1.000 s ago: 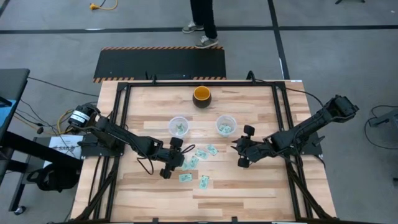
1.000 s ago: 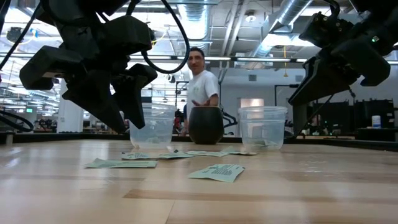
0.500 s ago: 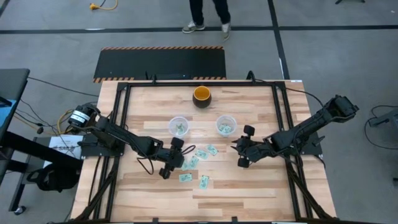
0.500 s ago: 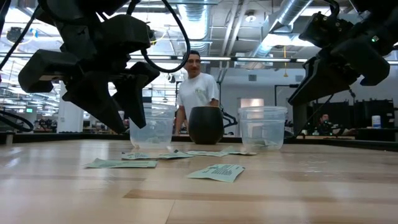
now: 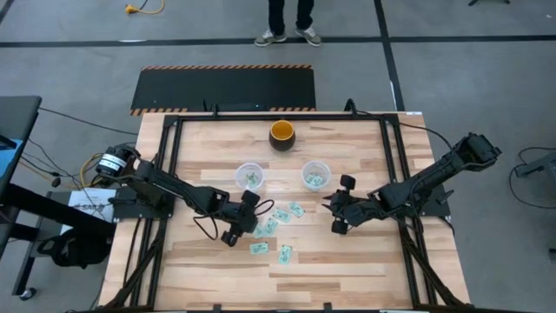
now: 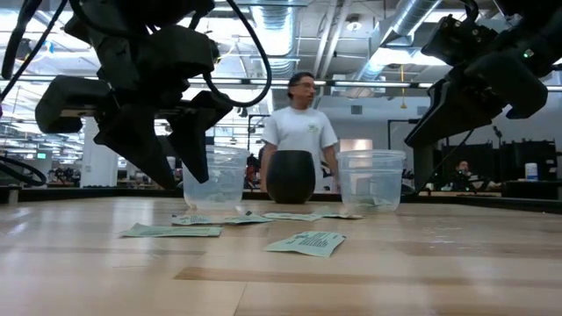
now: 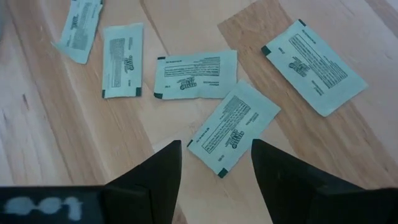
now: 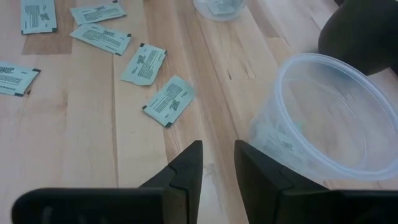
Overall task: Pick and place Stevia / Truvia into bins
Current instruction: Put the stevia packet into the left transparent container
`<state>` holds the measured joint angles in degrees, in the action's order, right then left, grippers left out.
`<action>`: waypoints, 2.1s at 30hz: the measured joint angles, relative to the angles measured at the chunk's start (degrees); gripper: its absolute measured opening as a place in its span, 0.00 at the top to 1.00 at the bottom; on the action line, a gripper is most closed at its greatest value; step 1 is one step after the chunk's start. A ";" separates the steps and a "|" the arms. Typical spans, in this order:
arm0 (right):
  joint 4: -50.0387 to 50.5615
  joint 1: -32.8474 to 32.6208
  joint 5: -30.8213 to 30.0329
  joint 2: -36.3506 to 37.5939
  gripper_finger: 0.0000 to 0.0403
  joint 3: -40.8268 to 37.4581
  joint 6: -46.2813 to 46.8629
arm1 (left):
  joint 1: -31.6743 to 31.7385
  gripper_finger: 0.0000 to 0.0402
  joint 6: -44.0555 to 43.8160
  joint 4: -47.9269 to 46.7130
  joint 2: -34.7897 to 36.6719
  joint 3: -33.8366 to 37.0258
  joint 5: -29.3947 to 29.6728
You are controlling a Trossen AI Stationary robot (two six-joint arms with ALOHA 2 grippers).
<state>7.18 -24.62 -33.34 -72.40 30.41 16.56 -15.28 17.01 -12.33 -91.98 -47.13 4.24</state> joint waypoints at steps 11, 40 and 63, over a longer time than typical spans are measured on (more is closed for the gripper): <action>-0.40 0.30 -0.19 0.00 0.78 0.02 -0.28 | 1.44 0.54 5.55 1.25 -7.32 -2.45 -7.10; -0.39 3.04 0.26 -0.02 0.78 0.02 -0.50 | 4.85 0.65 9.29 -0.69 -8.99 -2.83 -11.87; -0.37 3.04 0.29 -0.02 0.78 0.02 -1.24 | 3.56 0.87 8.88 -12.40 -9.53 -9.13 -7.65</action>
<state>6.81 -21.58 -33.05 -72.42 30.44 15.31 -11.72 25.89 -24.73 -101.51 -56.27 -3.41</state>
